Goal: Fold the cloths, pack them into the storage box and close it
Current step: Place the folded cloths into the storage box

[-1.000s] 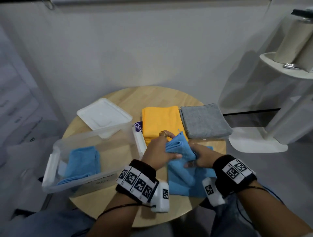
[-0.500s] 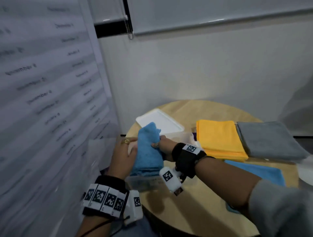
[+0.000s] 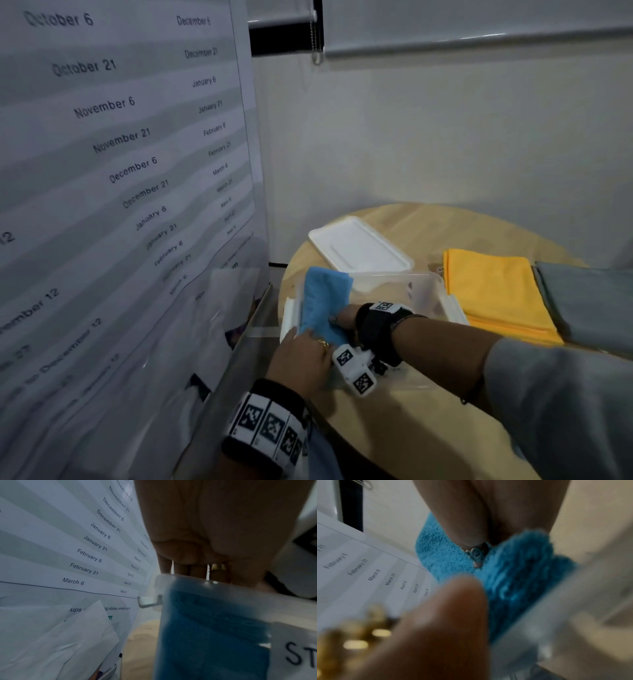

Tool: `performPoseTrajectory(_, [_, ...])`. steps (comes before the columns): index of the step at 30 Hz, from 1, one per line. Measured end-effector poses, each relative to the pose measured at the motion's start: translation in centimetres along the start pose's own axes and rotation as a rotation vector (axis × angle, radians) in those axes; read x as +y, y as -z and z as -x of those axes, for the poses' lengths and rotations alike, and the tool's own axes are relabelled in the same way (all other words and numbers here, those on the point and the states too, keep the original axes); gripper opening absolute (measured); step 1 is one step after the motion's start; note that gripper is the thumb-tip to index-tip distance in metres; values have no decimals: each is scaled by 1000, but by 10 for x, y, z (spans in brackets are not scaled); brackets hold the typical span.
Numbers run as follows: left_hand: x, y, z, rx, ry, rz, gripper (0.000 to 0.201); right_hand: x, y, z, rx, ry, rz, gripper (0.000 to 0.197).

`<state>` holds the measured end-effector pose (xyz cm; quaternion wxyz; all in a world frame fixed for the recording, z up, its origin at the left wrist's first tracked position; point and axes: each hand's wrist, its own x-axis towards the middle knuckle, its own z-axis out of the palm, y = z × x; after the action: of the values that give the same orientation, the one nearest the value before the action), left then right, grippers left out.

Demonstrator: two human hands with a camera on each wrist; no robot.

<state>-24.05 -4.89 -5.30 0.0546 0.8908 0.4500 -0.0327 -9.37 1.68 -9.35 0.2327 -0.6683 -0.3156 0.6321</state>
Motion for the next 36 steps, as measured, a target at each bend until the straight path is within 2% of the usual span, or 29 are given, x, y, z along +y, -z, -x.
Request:
performPoseTrajectory(2, [-2, -8, -2, -46, 5, 23, 57, -6, 3, 9, -25, -15, 195, 15])
performPoseTrajectory(4, [-5, -14, -6, -48, -11, 42, 75, -23, 9, 33, 44, 104, 649, 23])
performPoseTrajectory(6, [-7, -14, -8, -10, -27, 51, 80, -45, 11, 59, 284, 331, 1097, 27])
performPoseTrajectory(7, [-7, -14, -10, 9, -28, 51, 83, -53, 12, 64, 363, 483, 1204, 24])
performPoseTrajectory(8, [-8, -15, -10, 26, -23, 50, 88, -57, 11, 64, 377, 645, 1232, 22])
performPoseTrajectory(10, [-6, -17, -6, 15, 4, 58, 96, -56, 10, 57, 191, 876, 1289, 29])
performPoseTrajectory(11, [-4, -18, -4, -15, 15, 63, 99, -50, 10, 49, 86, 911, 1386, 40])
performPoseTrajectory(13, [0, -18, 1, -103, 24, 65, 105, -39, 15, 38, -18, 861, 1743, 65])
performPoseTrajectory(15, [2, -20, 3, -166, 7, 71, 107, -28, 21, 26, -95, 742, 1958, 83])
performPoseTrajectory(17, [0, -19, 2, -213, -42, 59, 104, -18, 22, 13, -174, 635, 2028, 97])
performPoseTrajectory(19, [-3, -16, -1, -269, -93, 0, 108, -15, 17, 3, -233, 580, 2044, 87])
performPoseTrajectory(21, [-4, -11, -6, -352, -129, -98, 109, -16, 14, -6, -294, 549, 2023, 85])
performPoseTrajectory(25, [-3, -8, -17, -460, -159, -207, 80, -20, 15, -22, -402, 557, 1948, 92])
performPoseTrajectory(27, [-3, -9, -22, -503, -143, -214, 66, -14, 15, -26, -402, 556, 1940, 93])
performPoseTrajectory(29, [-1, -7, -25, -553, -144, -210, 60, -7, 13, -26, -363, 594, 1922, 92])
performPoseTrajectory(33, [0, 0, -27, -564, -147, -198, 56, -16, 10, -16, -355, 585, 1908, 91])
performPoseTrajectory(36, [2, 5, -23, -564, -108, -173, 58, -30, 7, 7, -348, 491, 1753, 82])
